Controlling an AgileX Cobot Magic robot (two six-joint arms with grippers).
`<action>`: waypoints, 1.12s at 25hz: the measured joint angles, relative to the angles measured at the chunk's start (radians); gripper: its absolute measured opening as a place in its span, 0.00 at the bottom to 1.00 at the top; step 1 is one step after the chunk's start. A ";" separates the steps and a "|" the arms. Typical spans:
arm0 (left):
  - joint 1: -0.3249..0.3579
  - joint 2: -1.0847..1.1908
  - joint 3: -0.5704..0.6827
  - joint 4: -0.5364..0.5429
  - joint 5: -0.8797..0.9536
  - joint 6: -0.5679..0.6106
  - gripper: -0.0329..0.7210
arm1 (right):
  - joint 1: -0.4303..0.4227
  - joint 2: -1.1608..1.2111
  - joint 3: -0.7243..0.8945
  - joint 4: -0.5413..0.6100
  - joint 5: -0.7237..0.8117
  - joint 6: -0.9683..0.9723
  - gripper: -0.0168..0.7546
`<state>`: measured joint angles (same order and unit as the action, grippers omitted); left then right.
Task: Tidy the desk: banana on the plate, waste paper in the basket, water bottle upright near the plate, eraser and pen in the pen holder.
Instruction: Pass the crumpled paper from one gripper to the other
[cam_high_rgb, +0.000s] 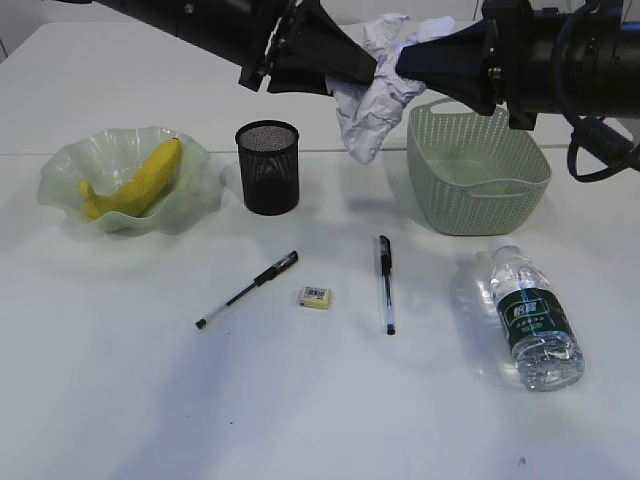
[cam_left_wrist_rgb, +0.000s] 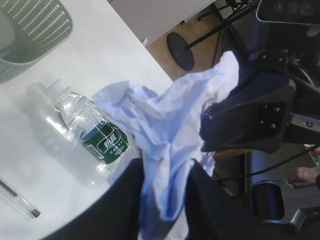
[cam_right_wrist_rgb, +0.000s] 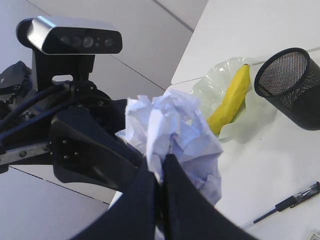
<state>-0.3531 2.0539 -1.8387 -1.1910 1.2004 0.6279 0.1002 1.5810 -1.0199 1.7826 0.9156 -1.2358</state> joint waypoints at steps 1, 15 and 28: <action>0.000 0.000 0.000 0.000 0.000 0.000 0.33 | 0.000 0.000 0.000 0.000 0.000 0.000 0.01; 0.014 0.000 0.000 -0.006 0.000 -0.004 0.57 | 0.000 0.000 0.000 0.000 -0.007 -0.002 0.00; 0.160 0.000 0.000 -0.008 0.000 -0.006 0.58 | 0.000 0.000 0.000 0.000 -0.065 -0.036 0.00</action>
<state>-0.1930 2.0539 -1.8387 -1.1987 1.2004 0.6224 0.1002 1.5810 -1.0199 1.7826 0.8506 -1.2721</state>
